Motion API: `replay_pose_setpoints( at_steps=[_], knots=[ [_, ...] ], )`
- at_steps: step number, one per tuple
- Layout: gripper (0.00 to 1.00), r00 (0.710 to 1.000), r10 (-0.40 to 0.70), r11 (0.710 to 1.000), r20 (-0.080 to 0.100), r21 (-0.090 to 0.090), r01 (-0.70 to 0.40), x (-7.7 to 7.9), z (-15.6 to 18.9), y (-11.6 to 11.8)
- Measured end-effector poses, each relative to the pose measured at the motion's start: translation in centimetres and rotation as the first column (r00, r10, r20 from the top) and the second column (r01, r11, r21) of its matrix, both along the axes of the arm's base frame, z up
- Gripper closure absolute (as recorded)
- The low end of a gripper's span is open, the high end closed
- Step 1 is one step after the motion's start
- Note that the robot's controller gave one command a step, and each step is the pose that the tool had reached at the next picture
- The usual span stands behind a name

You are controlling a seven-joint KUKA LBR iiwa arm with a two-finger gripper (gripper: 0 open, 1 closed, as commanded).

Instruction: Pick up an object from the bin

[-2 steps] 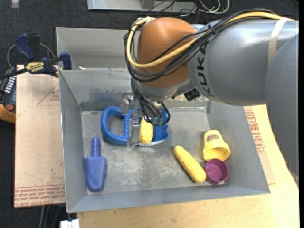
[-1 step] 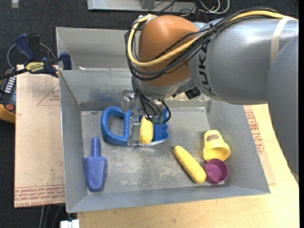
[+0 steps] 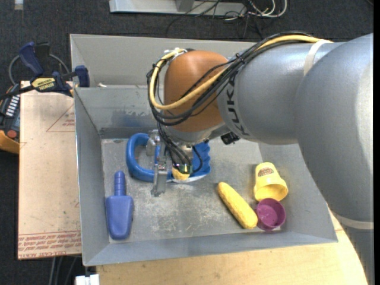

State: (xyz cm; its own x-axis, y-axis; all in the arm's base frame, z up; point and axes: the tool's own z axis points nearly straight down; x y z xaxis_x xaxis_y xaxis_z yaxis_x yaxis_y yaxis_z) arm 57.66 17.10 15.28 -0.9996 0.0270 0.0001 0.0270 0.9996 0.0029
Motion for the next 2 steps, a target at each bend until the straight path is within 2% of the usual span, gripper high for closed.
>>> replay_pose_setpoints(
  at_steps=[1,2],
  knots=[
    [0.0,1.0,0.012,1.0,0.0,0.0,-0.012,1.0,-3.9,1.0],
    [1.0,0.999,-0.048,0.999,0.001,0.002,0.048,1.3,-8.3,0.8]
  ],
)
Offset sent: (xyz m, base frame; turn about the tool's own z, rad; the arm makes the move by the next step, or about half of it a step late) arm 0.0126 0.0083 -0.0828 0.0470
